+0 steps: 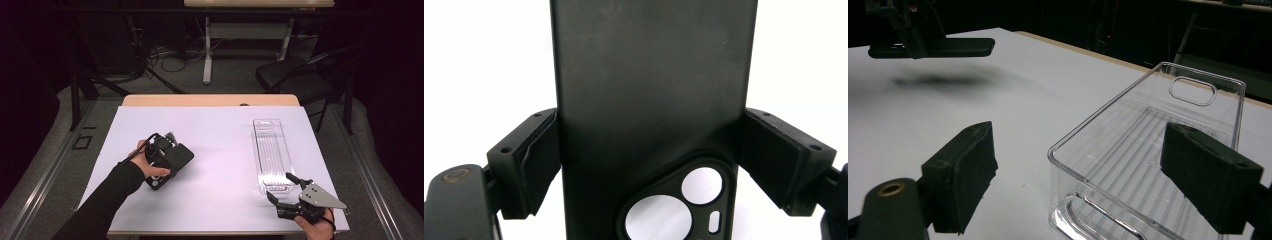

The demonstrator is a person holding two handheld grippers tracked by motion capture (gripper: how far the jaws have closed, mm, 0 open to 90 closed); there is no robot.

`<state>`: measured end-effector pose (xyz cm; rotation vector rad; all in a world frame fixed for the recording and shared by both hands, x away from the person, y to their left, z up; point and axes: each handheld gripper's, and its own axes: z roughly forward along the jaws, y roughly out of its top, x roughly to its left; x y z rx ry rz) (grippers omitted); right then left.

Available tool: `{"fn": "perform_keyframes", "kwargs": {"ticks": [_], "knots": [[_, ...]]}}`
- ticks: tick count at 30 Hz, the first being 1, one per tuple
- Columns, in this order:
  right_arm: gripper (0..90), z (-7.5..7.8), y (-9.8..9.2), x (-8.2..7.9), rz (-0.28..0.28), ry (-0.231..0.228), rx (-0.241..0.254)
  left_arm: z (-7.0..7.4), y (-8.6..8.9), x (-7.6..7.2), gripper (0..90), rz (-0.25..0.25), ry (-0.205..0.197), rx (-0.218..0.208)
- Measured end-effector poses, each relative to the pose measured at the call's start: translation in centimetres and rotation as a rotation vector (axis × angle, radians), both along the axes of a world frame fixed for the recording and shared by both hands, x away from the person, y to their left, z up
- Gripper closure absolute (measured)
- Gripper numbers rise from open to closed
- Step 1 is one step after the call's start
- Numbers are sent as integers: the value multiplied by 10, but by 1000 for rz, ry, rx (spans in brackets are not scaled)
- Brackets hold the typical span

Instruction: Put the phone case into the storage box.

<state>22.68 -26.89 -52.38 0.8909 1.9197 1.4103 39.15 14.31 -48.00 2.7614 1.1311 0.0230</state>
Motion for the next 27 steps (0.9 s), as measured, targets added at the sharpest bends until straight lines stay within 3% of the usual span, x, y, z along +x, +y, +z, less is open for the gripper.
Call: {"fn": "perform_keyframes", "kwargs": {"ticks": [15, 27], "knots": [[139, 14, 11, 5, 22, 4, -11, 15, -25, -8, 143, -54, -6, -28], [139, 22, 22, 10, 57, 18, -38, 27, -30, -9, 144, -74, 26, -42]]}}
